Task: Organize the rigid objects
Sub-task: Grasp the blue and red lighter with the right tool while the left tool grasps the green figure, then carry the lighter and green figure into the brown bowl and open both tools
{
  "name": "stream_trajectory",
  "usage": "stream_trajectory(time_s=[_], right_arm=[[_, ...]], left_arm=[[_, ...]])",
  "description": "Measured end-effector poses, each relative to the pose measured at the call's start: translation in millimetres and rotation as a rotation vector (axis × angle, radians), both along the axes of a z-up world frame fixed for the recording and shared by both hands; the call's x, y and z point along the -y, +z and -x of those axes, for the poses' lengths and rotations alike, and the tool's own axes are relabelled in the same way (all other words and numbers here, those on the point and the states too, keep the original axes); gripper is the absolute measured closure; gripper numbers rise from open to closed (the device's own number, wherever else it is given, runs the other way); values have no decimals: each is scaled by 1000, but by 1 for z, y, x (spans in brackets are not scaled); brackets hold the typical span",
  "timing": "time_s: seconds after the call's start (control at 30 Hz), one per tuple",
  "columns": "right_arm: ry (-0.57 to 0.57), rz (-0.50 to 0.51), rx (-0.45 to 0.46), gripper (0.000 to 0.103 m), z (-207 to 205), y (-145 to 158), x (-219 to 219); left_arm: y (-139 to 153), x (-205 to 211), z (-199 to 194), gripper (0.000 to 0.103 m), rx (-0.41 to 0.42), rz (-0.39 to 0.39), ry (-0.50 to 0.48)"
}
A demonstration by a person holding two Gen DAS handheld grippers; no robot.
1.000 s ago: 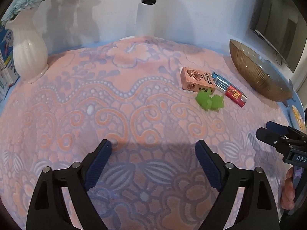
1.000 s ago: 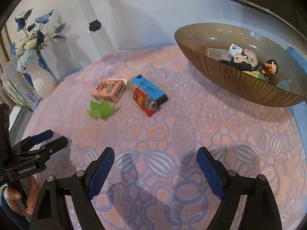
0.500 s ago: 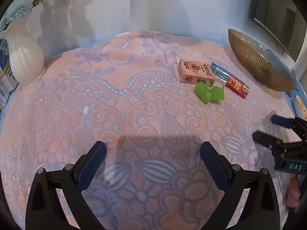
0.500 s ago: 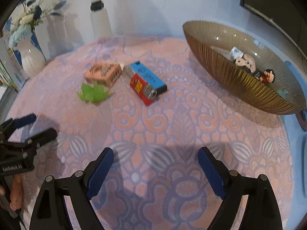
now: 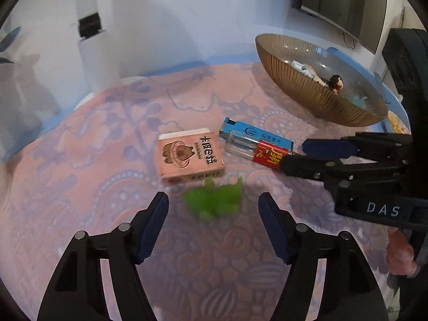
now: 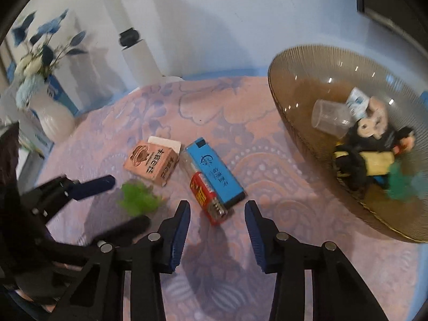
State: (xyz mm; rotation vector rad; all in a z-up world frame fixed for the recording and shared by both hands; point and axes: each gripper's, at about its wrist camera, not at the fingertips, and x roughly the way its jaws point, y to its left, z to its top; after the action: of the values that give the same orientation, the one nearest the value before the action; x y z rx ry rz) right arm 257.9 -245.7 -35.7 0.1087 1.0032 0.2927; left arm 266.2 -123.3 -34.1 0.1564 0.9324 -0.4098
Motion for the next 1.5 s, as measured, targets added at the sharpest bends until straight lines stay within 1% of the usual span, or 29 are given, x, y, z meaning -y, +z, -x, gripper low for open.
stream_trajectory(time_s=[0.03, 0.07, 0.1, 0.13, 0.17, 0.3, 0.43, 0.5, 0.57, 0.63, 0.67, 0.73, 0.83, 0.87, 0.9, 0.93, 0.97, 1.03, 1.07, 1.1, 1.13, 1.17, 1.23, 1.27, 1.3, 1.33, 1.37, 1.43, 1.5], right_arm=[[-2, -9, -12, 65, -3, -4, -2], [3, -15, -23, 72, -6, -8, -4], [5, -10, -24, 74, -5, -10, -7], [-1, 8, -8, 80, -3, -10, -9], [0, 15, 1, 86, 0, -9, -10], [6, -59, -3, 91, 7, -8, -8], [-15, -136, -32, 93, 31, -8, 0], [-47, -204, -65, 93, 49, -10, 12], [-88, -253, -96, 93, 68, -14, 24], [-128, -272, -105, 92, 83, -16, 32], [-148, -268, -98, 91, 90, -16, 36], [-173, -217, -72, 89, 101, -14, 39], [-141, -126, -54, 79, 107, -9, 37], [-137, -104, -42, 71, 108, -7, 36], [-137, -87, -34, 54, 108, -5, 35], [-134, -66, -27, 46, 107, -4, 33], [-129, -53, -24, 42, 104, -4, 30], [-117, -32, -12, 42, 97, -4, 23], [-114, -4, -4, 42, 91, -4, 17], [-122, 29, -1, 42, 87, -6, 13], [-140, 86, -3, 42, 79, -9, 7], [-151, 115, 5, 42, 75, -10, 4], [-177, 174, 30, 45, 68, -12, -3], [-183, 200, 39, 52, 67, -12, -7], [-173, 214, 50, 67, 68, -11, -11], [-152, 214, 59, 72, 69, -11, -15], [-123, 225, 73, 80, 72, -10, -20], [-58, 207, 82, 80, 80, -8, -27], [-8, 115, 80, 81, 89, -5, -26]], left_arm=[[-2, 0, -2, 39, -3, 8, 4], [-4, 1, -4, 45, -9, 21, 6], [-7, 1, -7, 55, -19, 33, 4], [-8, 0, -8, 59, -12, 33, 11], [-7, 0, -7, 59, 5, 40, 12], [-4, -4, 0, 60, 7, 63, 15], [1, -17, 20, 60, 9, 97, 38], [3, -23, 32, 60, 17, 111, 51], [4, -28, 43, 60, 36, 119, 72], [6, -34, 51, 60, 72, 137, 108], [6, -36, 54, 60, 77, 150, 119], [6, -41, 57, 60, 99, 158, 135], [6, -42, 60, 60, 110, 170, 125], [6, -41, 59, 60, 109, 165, 122], [6, -40, 59, 60, 112, 163, 119], [6, -39, 60, 60, 115, 164, 114], [7, -38, 60, 60, 119, 165, 110], [7, -38, 61, 60, 123, 167, 111], [7, -39, 60, 60, 122, 173, 112], [7, -40, 61, 60, 121, 177, 114], [6, -41, 61, 60, 118, 182, 117], [6, -41, 61, 60, 116, 187, 118], [6, -43, 61, 60, 111, 198, 120], [6, -43, 60, 60, 109, 200, 121], [6, -43, 61, 60, 108, 204, 120], [6, -43, 61, 60, 108, 205, 119], [6, -42, 61, 60, 109, 205, 117], [6, -41, 62, 60, 115, 202, 113], [8, -39, 64, 60, 128, 192, 113]])
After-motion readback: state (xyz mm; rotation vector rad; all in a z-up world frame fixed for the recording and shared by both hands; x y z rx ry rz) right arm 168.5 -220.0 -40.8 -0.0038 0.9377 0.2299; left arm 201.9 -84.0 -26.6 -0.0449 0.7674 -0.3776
